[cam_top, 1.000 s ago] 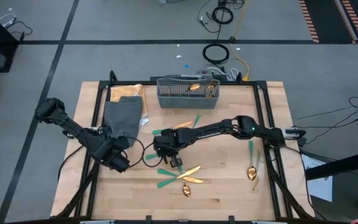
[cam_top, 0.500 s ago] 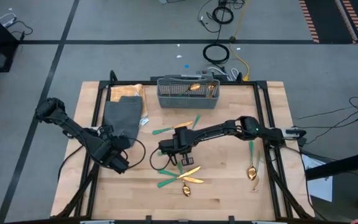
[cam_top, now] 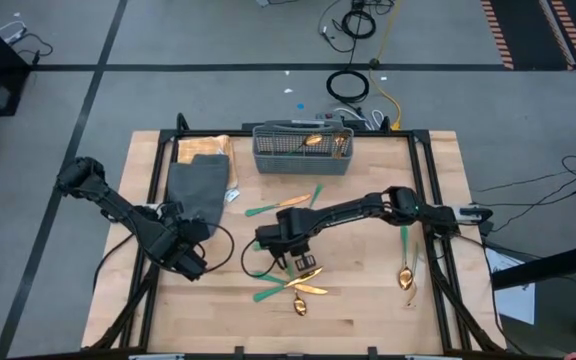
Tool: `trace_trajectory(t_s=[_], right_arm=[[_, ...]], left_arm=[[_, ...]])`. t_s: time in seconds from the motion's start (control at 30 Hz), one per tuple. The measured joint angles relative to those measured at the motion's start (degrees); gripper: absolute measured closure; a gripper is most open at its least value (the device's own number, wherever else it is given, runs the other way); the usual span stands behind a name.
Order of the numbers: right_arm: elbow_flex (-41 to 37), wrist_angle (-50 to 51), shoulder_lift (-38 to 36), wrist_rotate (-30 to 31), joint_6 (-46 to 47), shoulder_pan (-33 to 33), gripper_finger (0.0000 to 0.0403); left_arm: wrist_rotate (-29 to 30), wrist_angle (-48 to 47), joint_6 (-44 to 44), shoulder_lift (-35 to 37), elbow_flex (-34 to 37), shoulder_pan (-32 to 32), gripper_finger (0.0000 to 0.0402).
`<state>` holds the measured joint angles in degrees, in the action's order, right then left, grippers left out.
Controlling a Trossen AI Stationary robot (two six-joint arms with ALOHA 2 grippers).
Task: Sort silverware
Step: Put the green knife into the gray silverware basket
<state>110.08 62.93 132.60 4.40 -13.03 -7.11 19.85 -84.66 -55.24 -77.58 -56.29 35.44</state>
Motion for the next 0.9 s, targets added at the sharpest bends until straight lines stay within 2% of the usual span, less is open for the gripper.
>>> trace_trajectory(t_s=[0.13, 0.23, 0.47, 0.7, 0.9], right_arm=[[0.0, -7.2, 0.0, 0.4, -3.0, 1.3, 0.0246], [0.1, -10.6, 0.0, 0.6, -4.5, 2.6, 0.0225], [0.1, -11.8, 0.5, -2.1, -5.7, 5.3, 0.0225], [0.1, -11.3, 1.0, -6.4, -5.3, 4.5, 0.0223], [0.2, -12.6, 3.3, -6.2, -6.6, 4.5, 0.0223]], left_arm=[[-2.9, -1.6, -0.4, 0.0, 0.0, 0.0, 0.0358], [-4.1, -4.0, -2.7, 0.0, 0.0, 0.0, 0.0358], [-5.1, -5.0, -3.0, 0.0, 0.0, 0.0, 0.0358], [-5.1, -4.9, -2.9, 0.0, 0.0, 0.0, 0.0358], [-4.6, -4.9, -2.9, 0.0, 0.0, 0.0, 0.0358]])
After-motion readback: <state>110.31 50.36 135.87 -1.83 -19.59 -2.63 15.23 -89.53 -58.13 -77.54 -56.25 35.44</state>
